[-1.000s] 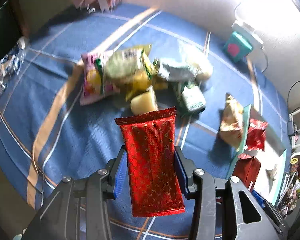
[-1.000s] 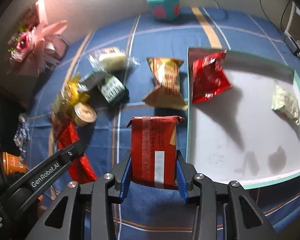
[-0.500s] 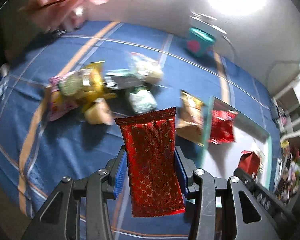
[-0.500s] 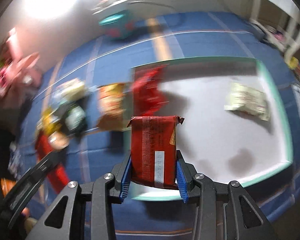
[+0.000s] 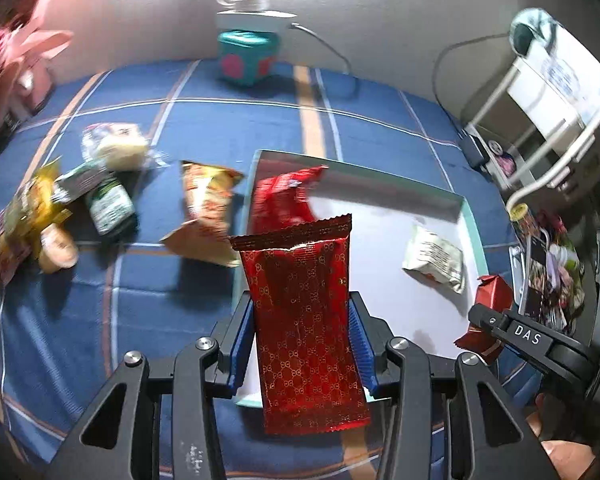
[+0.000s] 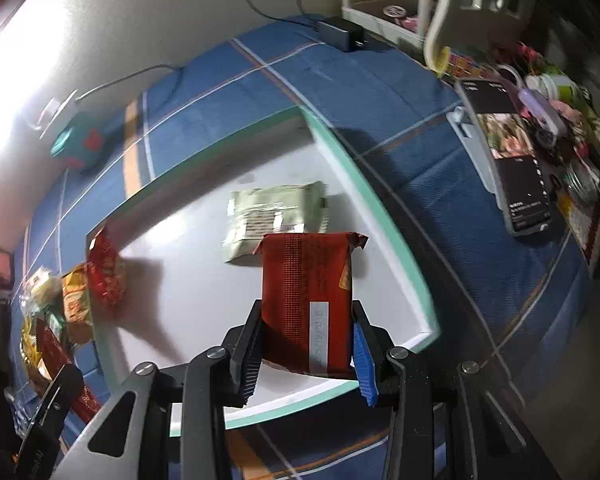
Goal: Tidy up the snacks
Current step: 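Carry the red box and red wafer pack over the tray, then open both grippers to drop the box and wafer pack into the tray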
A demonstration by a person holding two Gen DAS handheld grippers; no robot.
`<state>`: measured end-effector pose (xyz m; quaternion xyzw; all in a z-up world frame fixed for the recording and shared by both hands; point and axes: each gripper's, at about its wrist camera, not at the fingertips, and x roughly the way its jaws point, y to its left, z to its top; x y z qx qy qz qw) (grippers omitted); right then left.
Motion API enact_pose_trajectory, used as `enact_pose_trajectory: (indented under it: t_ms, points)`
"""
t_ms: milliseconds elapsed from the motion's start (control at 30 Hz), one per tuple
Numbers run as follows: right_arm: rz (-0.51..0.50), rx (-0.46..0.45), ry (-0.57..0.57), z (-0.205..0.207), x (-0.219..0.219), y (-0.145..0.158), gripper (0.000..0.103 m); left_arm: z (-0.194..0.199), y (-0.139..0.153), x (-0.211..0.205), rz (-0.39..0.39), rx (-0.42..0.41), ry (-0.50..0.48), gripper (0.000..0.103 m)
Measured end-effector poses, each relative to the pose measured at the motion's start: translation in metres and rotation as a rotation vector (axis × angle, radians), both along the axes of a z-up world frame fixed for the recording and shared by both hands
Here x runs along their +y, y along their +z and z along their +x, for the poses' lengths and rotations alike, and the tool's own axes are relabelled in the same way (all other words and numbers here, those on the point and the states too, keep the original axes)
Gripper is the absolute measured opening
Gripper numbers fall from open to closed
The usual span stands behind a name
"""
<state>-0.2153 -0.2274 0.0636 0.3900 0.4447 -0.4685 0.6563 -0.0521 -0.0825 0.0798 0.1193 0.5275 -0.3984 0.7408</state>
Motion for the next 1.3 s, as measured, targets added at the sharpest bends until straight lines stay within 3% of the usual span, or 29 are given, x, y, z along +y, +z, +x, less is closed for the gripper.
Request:
enact_pose_trajectory:
  t_ms: [233,633,700,733,767,833,1067,1167,1233,1300]
  points:
    - [0.039,-0.003,0.016,0.005,-0.003,-0.014,0.042,-0.005,-0.014,-0.017,0.013,-0.031,-0.040,0.046]
    - [0.077,0.011,0.053,0.020,0.002,-0.028,0.042,0.000,-0.029,-0.025,0.021,-0.003,-0.044,0.046]
    - [0.077,0.014,0.056,0.021,0.002,-0.028,0.043,-0.001,-0.030,-0.026,0.031,0.000,-0.047,0.056]
    - [0.077,0.017,0.056,0.022,0.002,-0.029,0.048,-0.002,-0.030,-0.027,0.035,-0.003,-0.047,0.068]
    - [0.078,0.018,0.055,0.022,0.002,-0.029,0.050,-0.002,-0.029,-0.027,0.036,-0.008,-0.046,0.070]
    - [0.073,0.024,0.055,0.024,0.002,-0.028,0.058,-0.003,-0.026,-0.027,0.035,-0.015,-0.049,0.070]
    - [0.063,0.031,0.070,0.028,0.003,-0.025,0.061,0.004,-0.019,-0.021,0.087,-0.034,-0.008,0.074]
    - [0.061,0.042,0.082,0.030,0.004,-0.025,0.073,0.012,-0.021,-0.014,0.156,-0.048,0.038,0.087]
    - [0.057,0.048,0.094,0.033,0.004,-0.026,0.086,0.017,-0.024,-0.008,0.200,-0.063,0.072,0.088]
    - [0.053,0.052,0.108,0.036,0.006,-0.027,0.091,0.024,-0.026,-0.002,0.243,-0.083,0.107,0.091]
